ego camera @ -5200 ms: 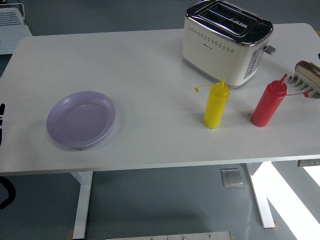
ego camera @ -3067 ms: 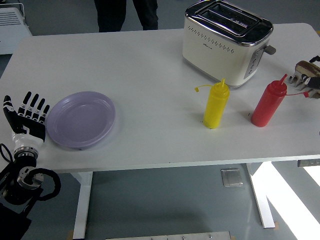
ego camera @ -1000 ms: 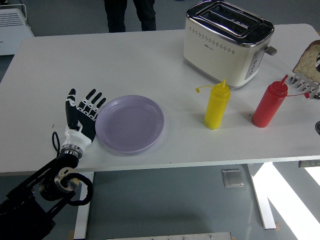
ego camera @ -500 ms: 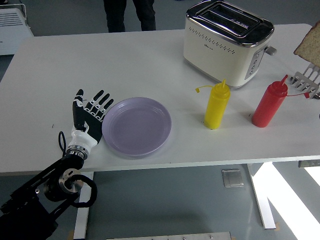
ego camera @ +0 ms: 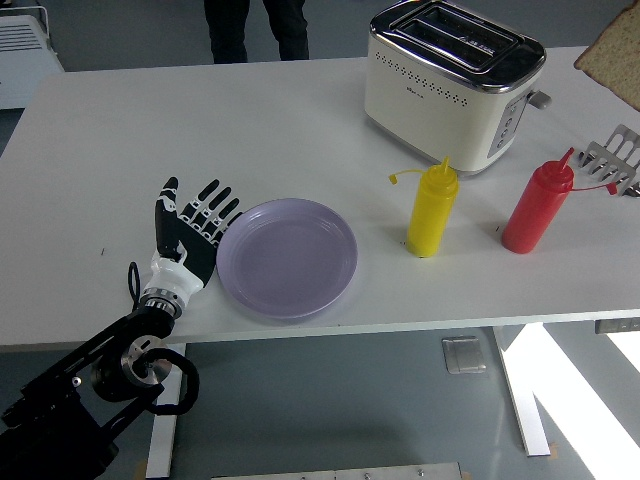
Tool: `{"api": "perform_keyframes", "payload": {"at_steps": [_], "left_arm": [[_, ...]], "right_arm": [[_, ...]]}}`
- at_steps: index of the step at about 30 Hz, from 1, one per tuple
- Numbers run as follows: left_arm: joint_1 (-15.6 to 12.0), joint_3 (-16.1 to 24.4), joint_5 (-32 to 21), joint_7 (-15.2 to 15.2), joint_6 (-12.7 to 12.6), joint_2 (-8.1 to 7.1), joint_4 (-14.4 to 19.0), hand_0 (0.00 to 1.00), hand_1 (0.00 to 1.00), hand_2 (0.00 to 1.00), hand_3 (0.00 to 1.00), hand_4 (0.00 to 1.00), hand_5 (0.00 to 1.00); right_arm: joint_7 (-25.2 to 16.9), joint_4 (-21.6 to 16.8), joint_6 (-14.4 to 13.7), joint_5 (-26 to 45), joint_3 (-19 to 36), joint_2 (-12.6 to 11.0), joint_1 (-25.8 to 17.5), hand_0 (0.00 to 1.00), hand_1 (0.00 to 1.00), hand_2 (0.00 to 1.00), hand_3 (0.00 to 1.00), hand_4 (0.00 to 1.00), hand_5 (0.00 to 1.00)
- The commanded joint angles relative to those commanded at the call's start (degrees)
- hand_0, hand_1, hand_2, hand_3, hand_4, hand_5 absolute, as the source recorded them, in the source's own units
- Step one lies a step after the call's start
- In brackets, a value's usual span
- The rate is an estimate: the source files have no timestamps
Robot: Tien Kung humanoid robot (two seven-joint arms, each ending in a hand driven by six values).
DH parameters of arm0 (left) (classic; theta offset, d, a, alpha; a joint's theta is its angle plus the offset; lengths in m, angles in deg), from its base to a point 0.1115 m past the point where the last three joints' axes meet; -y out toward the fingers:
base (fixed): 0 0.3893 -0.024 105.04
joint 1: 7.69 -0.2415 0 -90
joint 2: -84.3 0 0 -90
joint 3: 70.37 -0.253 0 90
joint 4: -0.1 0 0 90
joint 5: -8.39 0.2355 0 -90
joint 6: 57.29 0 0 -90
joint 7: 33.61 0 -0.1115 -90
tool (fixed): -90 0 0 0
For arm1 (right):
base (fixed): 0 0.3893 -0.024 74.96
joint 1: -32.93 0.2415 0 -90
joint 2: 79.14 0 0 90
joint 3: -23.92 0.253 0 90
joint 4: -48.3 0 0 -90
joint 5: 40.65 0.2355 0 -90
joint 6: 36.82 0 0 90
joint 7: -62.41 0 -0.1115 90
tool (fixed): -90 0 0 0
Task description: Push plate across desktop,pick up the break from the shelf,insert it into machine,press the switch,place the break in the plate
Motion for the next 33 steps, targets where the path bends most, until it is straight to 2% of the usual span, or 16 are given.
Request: {"api": "perform_keyframes", "payload": {"at_steps": [6, 7, 9, 14, 23, 29, 33], "left_arm": [[-0.79, 2.69, 0.01, 0.02, -0.51, -0.69, 1.85, 0.832, 0.768, 0.728, 0.695, 0.685, 0.998], [-0.92, 3.06, -0.05, 0.01, -0.56, -0.78, 2.11, 0.831, 0.761, 0.721, 0.695, 0.684, 0.998], [-1.35, 4.17, 0.08, -0.04, -0.84, -1.09, 3.03, 0.831, 0.761, 0.721, 0.695, 0.684, 0.998], [-2.75, 7.5, 1.37, -0.14, -2.26, -2.05, 5.3, 0.813, 0.746, 0.715, 0.688, 0.678, 0.998], [-7.57, 15.59, 5.67, 0.35, -4.82, -4.76, 9.78, 0.808, 0.727, 0.706, 0.687, 0.672, 0.998], [-11.09, 21.59, 7.5, 0.91, -5.52, -6.62, 12.53, 0.807, 0.721, 0.704, 0.687, 0.668, 0.998], [-13.08, 25.04, 8.34, 1.23, -5.66, -7.3, 13.83, 0.806, 0.72, 0.705, 0.686, 0.669, 0.998]], "right_arm": [[1.13, -5.0, 0.26, 5.11, -0.45, -0.94, 1.63, 0.417, 0.466, 0.469, 0.412, 0.238, 0.002], [1.24, -5.52, 0.26, 5.74, -0.59, -1.03, 1.93, 0.424, 0.462, 0.468, 0.412, 0.198, 0.002], [1.49, -6.78, 0.21, 7.34, -1.15, -1.17, 3.03, 0.424, 0.462, 0.468, 0.412, 0.198, 0.002], [1.73, -7.8, 0.06, 10.95, -3.84, -1.0, 6.85, 0.422, 0.459, 0.467, 0.411, 0.196, 0.002], [1.45, -2.72, -0.2, 15.29, -10.76, 1.55, 14.97, 0.419, 0.458, 0.468, 0.412, 0.192, 0.002], [1.2, 1.7, -0.27, 17.77, -14.69, 3.77, 19.71, 0.419, 0.458, 0.47, 0.414, 0.189, 0.002], [0.78, 5.34, -0.72, 19.44, -16.82, 5.72, 22.56, 0.422, 0.457, 0.47, 0.415, 0.192, 0.002]]}}
